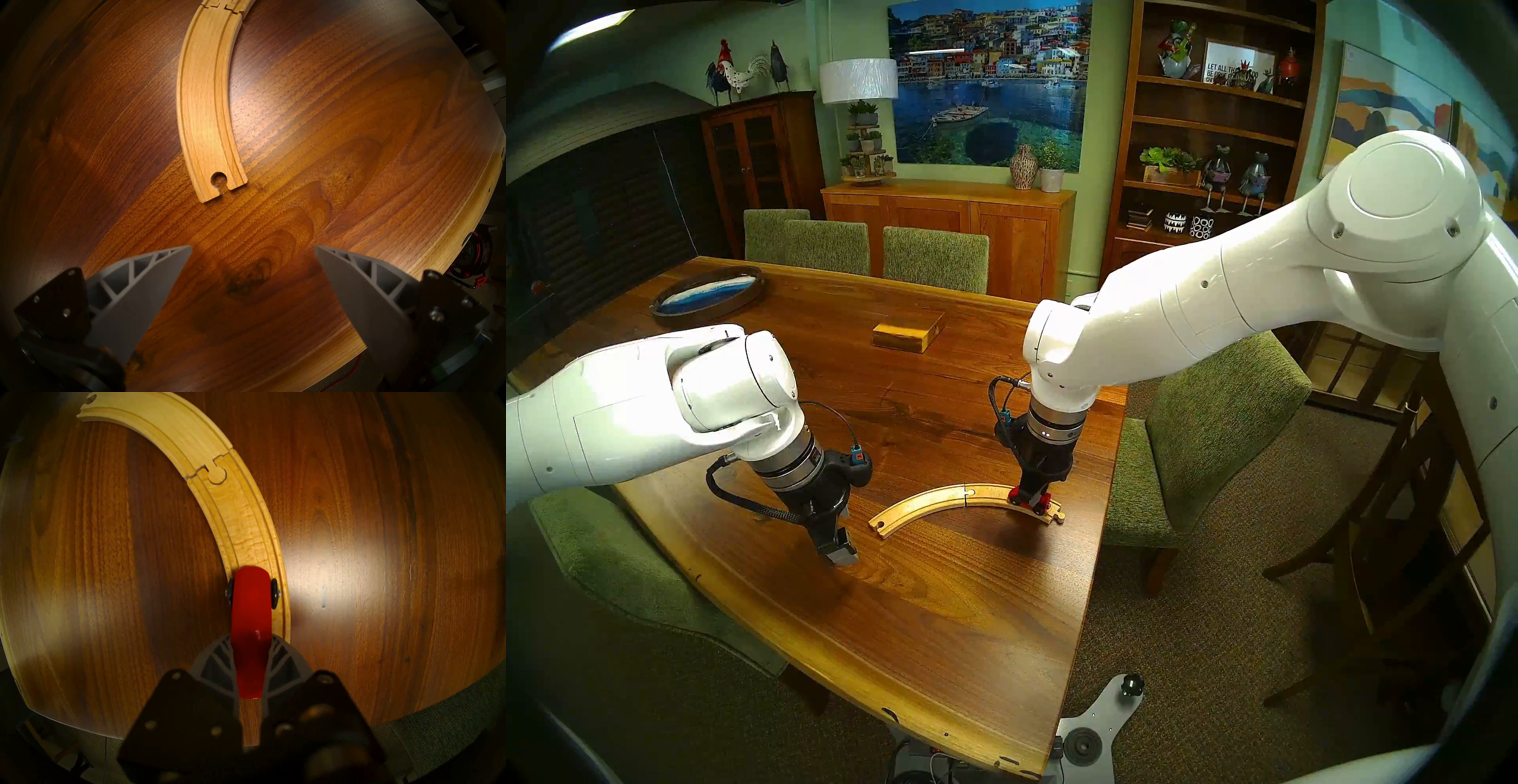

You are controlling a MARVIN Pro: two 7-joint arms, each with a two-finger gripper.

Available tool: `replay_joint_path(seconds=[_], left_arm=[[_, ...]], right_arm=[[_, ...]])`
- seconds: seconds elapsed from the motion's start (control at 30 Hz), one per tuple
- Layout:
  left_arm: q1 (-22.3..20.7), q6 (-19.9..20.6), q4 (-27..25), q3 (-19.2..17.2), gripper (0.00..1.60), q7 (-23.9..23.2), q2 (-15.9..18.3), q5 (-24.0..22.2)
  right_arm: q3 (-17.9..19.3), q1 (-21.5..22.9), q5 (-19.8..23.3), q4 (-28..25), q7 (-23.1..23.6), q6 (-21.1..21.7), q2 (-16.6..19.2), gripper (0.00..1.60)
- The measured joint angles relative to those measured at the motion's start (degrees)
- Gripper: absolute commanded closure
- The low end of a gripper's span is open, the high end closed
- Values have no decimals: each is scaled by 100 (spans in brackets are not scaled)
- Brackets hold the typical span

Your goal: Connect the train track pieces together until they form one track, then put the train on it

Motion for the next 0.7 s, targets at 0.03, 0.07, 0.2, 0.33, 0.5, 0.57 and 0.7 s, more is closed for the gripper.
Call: replay_joint_path(seconds=[0.03, 0.07, 0.2, 0.33, 0.5, 0.57, 0.7], left_arm=[[0, 0, 0, 0, 0, 0, 0, 0], [0, 0, 0, 0, 0, 0, 0, 0], [0, 0, 0, 0, 0, 0, 0, 0], [0, 0, 0, 0, 0, 0, 0, 0], [0, 0, 0, 0, 0, 0, 0, 0], [0, 0, 0, 0, 0, 0, 0, 0], [0, 0, 0, 0, 0, 0, 0, 0]], right_arm=[[0, -12, -11, 40, 24, 3, -29, 160], [1, -19, -16, 63, 39, 5, -46, 160], [2, -49, -43, 163, 106, 17, -118, 160], [2, -74, -74, 252, 174, 37, -184, 160], [-6, -89, -123, 325, 252, 70, -251, 160], [-8, -93, -145, 350, 284, 81, -276, 160], [-10, -108, -198, 419, 370, 98, -334, 160]])
